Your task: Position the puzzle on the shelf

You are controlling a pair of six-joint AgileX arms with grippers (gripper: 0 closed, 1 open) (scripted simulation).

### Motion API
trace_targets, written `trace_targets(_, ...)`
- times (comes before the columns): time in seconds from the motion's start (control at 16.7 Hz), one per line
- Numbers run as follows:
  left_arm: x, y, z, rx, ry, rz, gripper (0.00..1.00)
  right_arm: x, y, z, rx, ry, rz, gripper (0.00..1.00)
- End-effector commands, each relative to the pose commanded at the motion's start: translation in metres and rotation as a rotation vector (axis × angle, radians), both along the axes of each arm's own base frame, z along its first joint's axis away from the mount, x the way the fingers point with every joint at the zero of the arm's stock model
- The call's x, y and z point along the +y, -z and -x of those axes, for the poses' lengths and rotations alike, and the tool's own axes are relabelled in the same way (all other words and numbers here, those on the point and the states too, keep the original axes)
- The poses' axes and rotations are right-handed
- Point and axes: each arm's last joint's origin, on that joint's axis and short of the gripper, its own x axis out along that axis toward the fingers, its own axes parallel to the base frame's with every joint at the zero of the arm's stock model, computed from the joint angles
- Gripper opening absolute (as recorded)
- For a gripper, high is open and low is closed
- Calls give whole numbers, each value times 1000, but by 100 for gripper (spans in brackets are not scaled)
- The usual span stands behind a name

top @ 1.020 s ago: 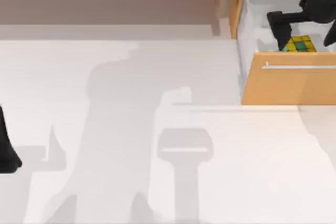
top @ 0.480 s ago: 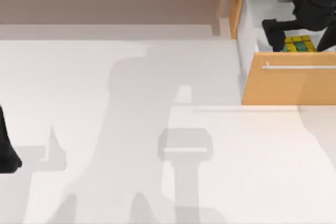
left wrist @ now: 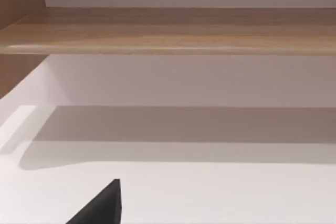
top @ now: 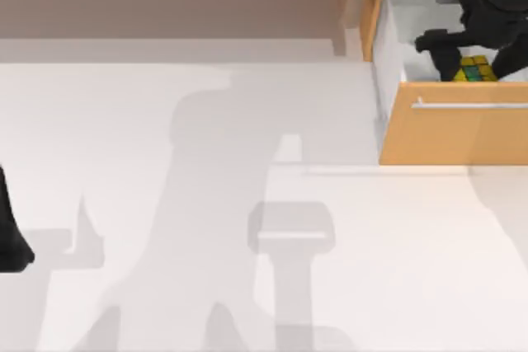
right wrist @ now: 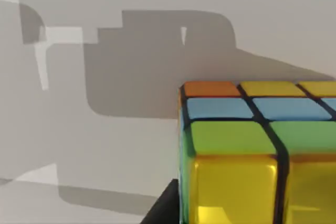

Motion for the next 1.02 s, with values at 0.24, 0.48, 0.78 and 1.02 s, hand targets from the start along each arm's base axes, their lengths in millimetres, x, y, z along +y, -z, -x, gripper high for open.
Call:
trace_targets(0.24,0,0,0,0,0,0,100,0,0,0,0,0,0,2)
trace_targets(0.48,0,0,0,0,0,0,100,0,0,0,0,0,0,0)
trace_targets(0.78,0,0,0,0,0,0,100,0,0,0,0,1,0,0)
trace_targets(1.02,0,0,0,0,0,0,100,2,-6,5,21,-32,46,0)
